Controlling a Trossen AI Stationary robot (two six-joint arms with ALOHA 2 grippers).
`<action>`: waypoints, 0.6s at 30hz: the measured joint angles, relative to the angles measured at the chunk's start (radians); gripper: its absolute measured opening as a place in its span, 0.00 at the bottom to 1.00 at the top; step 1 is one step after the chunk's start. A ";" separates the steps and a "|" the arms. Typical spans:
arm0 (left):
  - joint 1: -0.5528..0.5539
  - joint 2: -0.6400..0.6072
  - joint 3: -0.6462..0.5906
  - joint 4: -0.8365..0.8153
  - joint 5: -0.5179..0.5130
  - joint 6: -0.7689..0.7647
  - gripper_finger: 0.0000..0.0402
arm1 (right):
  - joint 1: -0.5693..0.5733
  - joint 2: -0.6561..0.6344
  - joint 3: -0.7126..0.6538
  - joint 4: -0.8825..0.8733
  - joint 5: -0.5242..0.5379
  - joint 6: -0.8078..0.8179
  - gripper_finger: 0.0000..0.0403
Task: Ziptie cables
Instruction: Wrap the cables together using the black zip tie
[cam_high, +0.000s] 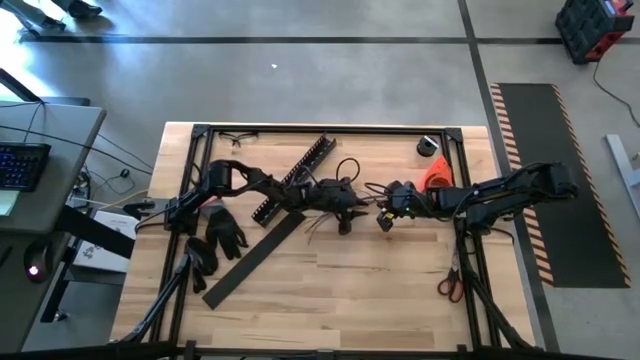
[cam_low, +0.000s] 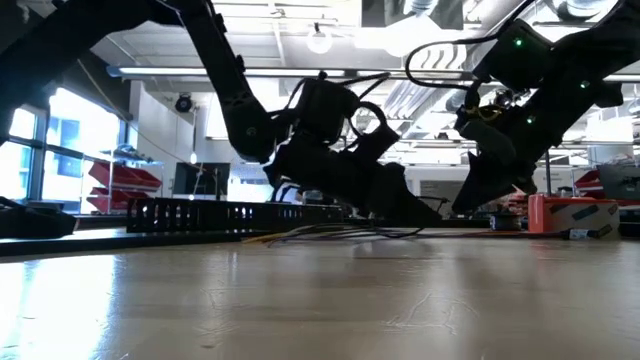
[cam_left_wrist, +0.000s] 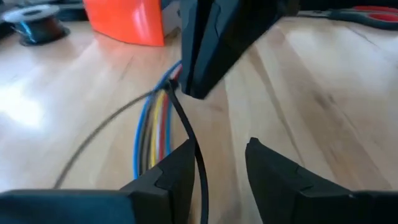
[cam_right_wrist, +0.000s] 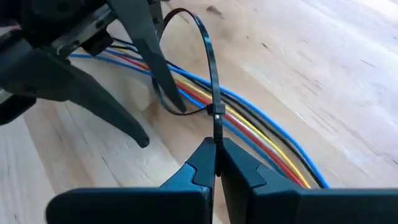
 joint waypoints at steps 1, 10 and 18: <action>0.002 -0.002 0.000 0.006 0.000 0.008 0.29 | 0.000 0.000 0.000 0.003 0.000 -0.004 0.00; 0.042 -0.063 0.000 0.019 0.242 -0.001 0.24 | 0.047 0.000 0.000 0.049 0.026 -0.059 0.00; 0.030 -0.114 0.000 -0.057 0.267 0.131 0.13 | 0.083 0.000 0.000 0.070 0.027 -0.141 0.00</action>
